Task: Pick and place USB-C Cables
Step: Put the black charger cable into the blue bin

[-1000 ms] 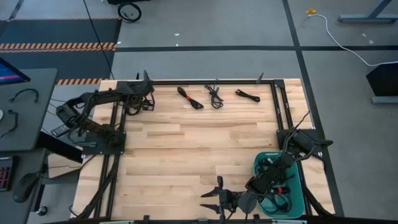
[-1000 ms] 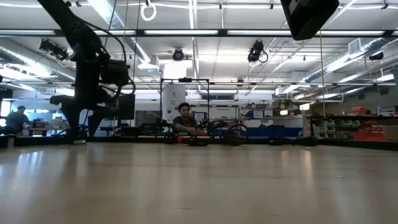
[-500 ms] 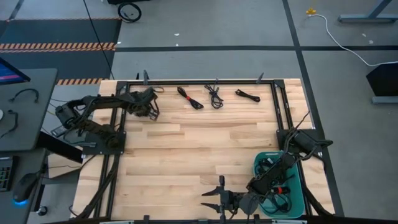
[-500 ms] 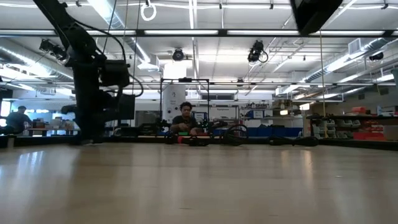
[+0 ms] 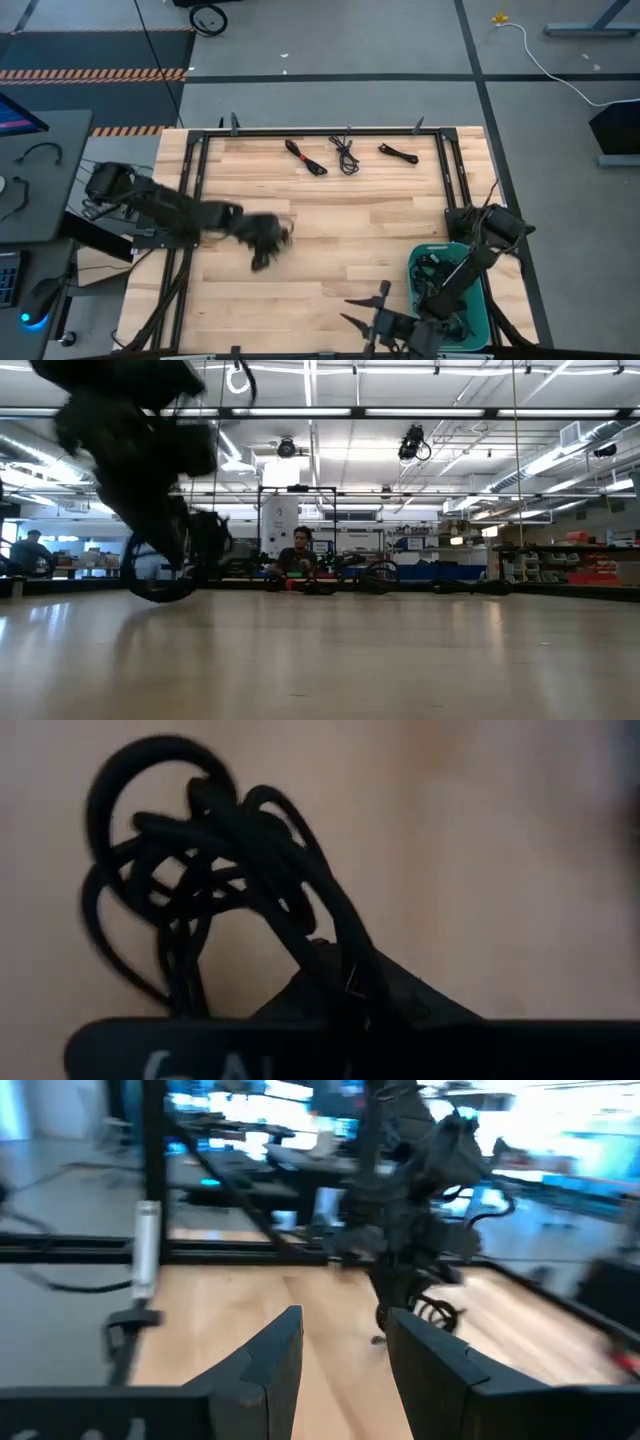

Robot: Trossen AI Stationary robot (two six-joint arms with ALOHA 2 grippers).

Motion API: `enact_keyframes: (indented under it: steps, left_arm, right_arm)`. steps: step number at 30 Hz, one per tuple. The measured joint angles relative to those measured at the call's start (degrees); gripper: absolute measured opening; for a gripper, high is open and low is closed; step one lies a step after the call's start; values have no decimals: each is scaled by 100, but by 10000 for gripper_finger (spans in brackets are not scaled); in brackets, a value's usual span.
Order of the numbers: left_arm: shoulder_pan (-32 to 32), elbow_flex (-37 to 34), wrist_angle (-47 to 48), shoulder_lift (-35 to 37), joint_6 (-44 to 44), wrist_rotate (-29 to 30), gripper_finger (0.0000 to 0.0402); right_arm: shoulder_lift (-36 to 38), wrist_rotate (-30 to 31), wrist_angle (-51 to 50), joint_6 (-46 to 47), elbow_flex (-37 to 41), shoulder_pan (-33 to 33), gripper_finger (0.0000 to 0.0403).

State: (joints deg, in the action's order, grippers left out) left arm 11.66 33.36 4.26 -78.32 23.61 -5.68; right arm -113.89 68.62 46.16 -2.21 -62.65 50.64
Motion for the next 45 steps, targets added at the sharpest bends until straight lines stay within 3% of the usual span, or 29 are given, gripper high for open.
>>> enact_keyframes:
  steps: [4, 8, 15, 20, 26, 29, 37, 45]
  left_arm:
    - [993, 1, -1121, -15, -98, -34, 28]
    - [1469, 2, -1694, -15, -160, -13, 20]
    - [1596, 2, -1728, -17, -25, 203, 38]
    - [1594, 2, -1717, -17, -28, 197, 21]
    - [1592, 2, -1725, -17, -26, 199, 35]
    - [1592, 2, -1735, -17, -26, 198, 42]
    - [1589, 2, -1819, -17, -26, 199, 23]
    - [1494, 2, -2253, -17, -52, 179, 32]
  right_arm:
    - [0, -1430, -399, 215, 0, -540, 154]
    - [0, -2692, -761, 266, 2, -1237, 171]
    - [0, -4146, -879, 326, 2, -2379, 234]
    - [-37, -5118, -986, 450, 2, -2906, 280]
    - [-37, -6040, -868, 363, 2, -3231, 282]
    - [-41, -6274, -891, 363, 2, -3296, 268]
    - [-42, -6204, -808, 368, 2, -3314, 234]
    - [-42, -6301, -637, 548, 2, -3312, 258]
